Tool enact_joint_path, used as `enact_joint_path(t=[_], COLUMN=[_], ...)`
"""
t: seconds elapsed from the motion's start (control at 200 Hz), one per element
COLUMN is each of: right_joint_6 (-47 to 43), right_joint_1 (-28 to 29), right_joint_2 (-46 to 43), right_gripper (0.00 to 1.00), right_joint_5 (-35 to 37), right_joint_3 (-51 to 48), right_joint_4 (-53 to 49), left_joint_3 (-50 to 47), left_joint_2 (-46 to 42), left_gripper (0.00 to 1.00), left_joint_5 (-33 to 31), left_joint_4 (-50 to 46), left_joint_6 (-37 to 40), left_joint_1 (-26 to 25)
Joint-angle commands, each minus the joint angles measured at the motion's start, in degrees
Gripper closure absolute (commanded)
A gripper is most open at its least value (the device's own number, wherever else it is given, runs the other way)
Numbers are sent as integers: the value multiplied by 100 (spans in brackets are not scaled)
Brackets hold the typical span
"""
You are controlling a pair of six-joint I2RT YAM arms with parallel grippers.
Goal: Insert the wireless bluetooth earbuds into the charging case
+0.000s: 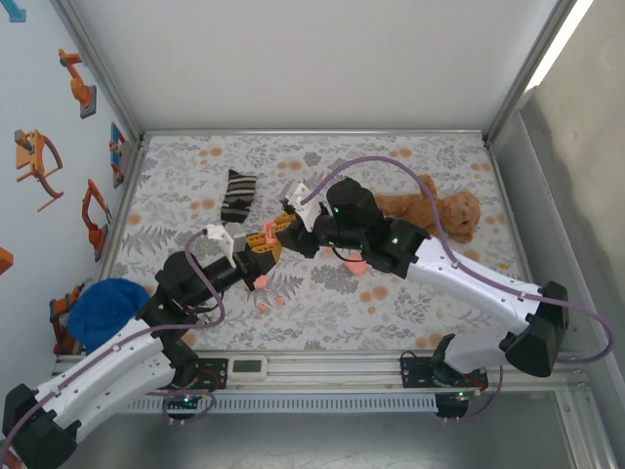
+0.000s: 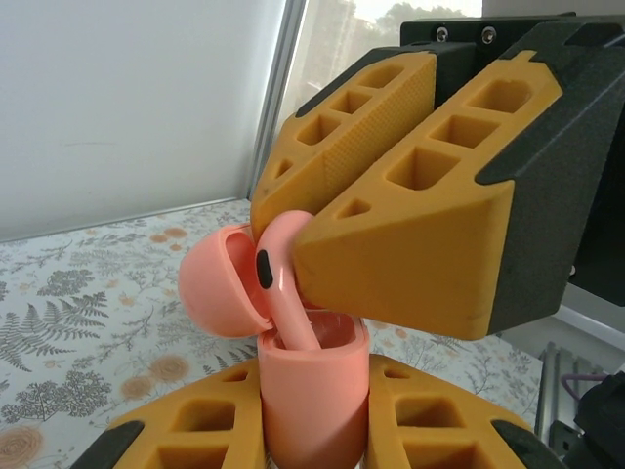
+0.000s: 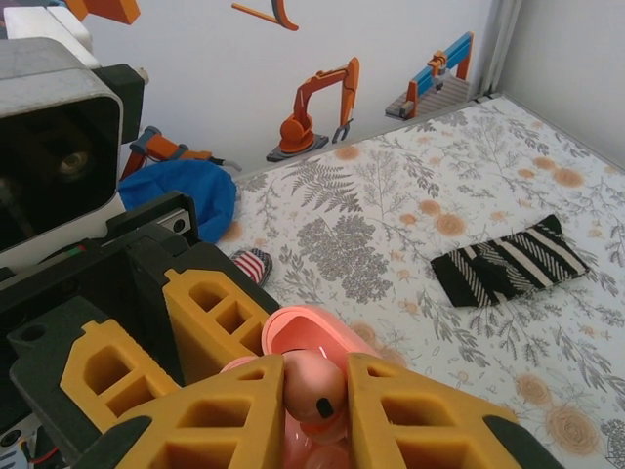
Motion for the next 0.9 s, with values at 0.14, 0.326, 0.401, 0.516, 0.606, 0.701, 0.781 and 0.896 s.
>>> enact_joint_path(t=[0.14, 0.326, 0.401, 0.516, 0.606, 0.701, 0.781, 0.896], right_joint_6=[-31, -42, -46, -23, -5, 70, 140, 232], right_joint_1=[48, 53, 51, 51, 45, 34, 28, -7], right_joint_2=[9, -53, -90, -158, -219, -286, -338, -411], right_gripper=[75, 72, 67, 57, 47, 42, 38, 29], right_joint_5=[-227, -160, -32, 186, 238, 303, 344, 425], right_joint_3=[118, 253, 326, 452, 537, 581, 589, 561], right_joint_4=[-162, -211, -232, -288, -303, -307, -312, -312], left_joint_3=[143, 143, 152, 152, 153, 146, 143, 133], left_joint_2=[-69, -56, -56, -58, -67, -96, -116, -151], left_gripper=[100, 100, 100, 100, 100, 100, 100, 100], left_joint_5=[69, 92, 95, 113, 122, 109, 105, 100], left_joint_4=[149, 181, 158, 158, 133, 97, 87, 55], left_joint_6=[64, 55, 64, 56, 48, 46, 48, 61], left_joint_1=[-23, -19, -18, -23, -20, -30, -33, -32])
